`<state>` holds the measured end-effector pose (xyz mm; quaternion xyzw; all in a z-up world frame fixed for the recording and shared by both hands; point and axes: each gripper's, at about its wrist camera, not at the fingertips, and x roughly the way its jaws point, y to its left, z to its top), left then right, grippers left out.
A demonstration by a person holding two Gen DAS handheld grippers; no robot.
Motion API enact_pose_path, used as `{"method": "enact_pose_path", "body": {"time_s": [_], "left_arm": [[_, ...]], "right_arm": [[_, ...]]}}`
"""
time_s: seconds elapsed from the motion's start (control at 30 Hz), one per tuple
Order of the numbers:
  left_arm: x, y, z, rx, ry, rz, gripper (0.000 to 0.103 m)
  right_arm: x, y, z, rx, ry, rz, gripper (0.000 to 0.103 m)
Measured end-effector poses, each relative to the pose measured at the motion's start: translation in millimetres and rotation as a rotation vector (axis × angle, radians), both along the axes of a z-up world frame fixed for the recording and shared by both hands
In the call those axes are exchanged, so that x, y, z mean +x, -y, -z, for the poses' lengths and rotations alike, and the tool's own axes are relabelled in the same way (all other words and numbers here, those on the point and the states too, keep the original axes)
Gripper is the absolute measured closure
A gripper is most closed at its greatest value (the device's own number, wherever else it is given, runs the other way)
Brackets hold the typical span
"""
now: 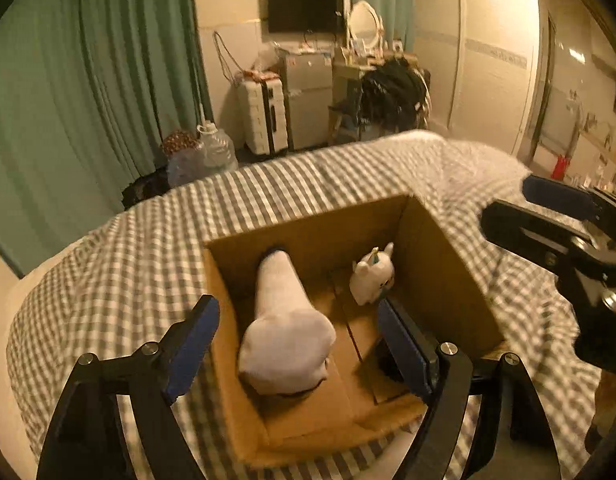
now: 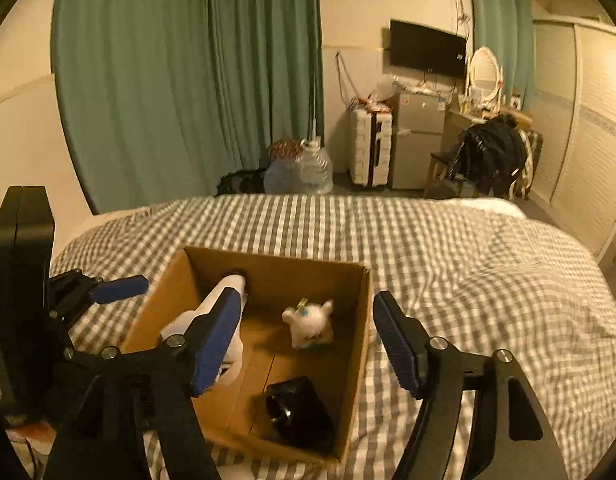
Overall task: Organize objects
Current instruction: 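Lower the sock and bear figurine into the box and open both grippers, then grasp the toothpaste tube with the left gripper while the right gripper grasps the blue floral tissue pack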
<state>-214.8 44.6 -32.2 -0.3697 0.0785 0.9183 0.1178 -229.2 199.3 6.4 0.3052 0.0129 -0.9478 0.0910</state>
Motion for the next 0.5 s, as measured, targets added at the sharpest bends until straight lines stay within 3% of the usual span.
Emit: {"method": "enact_pose_path", "body": {"time_s": [0.27,0.5], "left_arm": [[60,19,-62,0.017,-0.098,-0.006,0.013],[105,46,-109,0.06,-0.17,0.002,0.006]], "right_arm": [[73,15,-73,0.028,-0.104,0.007,0.028],[140,38,-133,0.06,-0.184,-0.019,0.016]]}}
